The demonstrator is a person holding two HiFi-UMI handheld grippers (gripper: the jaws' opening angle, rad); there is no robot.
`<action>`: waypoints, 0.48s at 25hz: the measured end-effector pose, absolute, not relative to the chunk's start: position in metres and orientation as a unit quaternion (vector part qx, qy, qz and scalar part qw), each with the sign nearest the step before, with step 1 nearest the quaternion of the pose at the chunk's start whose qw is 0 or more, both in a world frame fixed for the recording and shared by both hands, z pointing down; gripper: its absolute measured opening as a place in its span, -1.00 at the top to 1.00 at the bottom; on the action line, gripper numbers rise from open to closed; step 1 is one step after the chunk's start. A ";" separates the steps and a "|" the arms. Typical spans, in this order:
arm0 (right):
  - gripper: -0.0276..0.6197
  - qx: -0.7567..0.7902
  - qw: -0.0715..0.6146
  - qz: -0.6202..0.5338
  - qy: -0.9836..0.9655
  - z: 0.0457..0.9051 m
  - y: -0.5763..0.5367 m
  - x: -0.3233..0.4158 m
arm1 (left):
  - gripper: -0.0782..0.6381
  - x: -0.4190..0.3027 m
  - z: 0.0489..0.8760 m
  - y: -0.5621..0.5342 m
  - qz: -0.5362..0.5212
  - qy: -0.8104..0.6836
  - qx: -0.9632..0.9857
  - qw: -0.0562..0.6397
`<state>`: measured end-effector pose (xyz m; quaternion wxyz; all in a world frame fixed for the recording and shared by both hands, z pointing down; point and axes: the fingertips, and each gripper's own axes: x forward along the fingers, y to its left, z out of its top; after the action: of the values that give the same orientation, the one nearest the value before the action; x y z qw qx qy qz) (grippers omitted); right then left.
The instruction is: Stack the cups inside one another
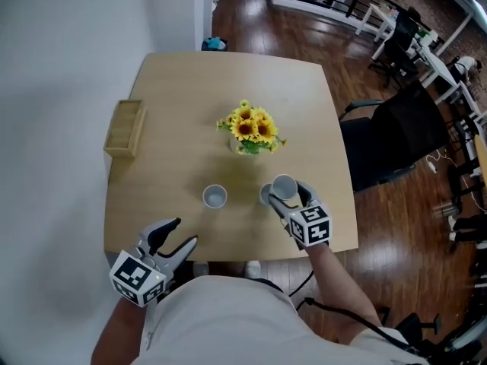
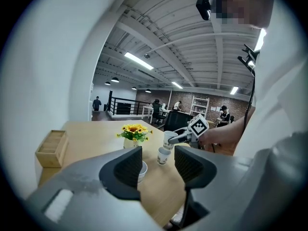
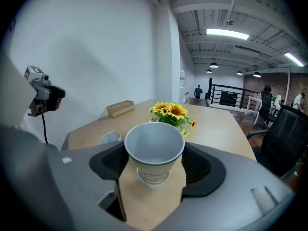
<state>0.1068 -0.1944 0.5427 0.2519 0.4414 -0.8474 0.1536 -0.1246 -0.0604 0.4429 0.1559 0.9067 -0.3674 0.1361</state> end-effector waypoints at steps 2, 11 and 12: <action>-0.16 0.449 0.245 0.161 -0.844 0.554 -0.197 0.105 | 0.16 -0.133 0.443 -0.060 0.139 -0.366 0.907 0.156; -0.18 0.471 0.252 0.181 -0.826 0.590 -0.196 0.100 | 0.16 -0.157 0.450 -0.056 0.155 -0.354 0.908 0.164; -0.18 0.472 0.252 0.182 -0.825 0.590 -0.195 0.099 | 0.16 -0.158 0.450 -0.056 0.155 -0.352 0.908 0.164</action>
<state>0.0987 -0.1949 0.5904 0.2524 0.4720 -0.8249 0.1816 -0.1578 -0.0556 0.4499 0.1638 0.9084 -0.3522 0.1549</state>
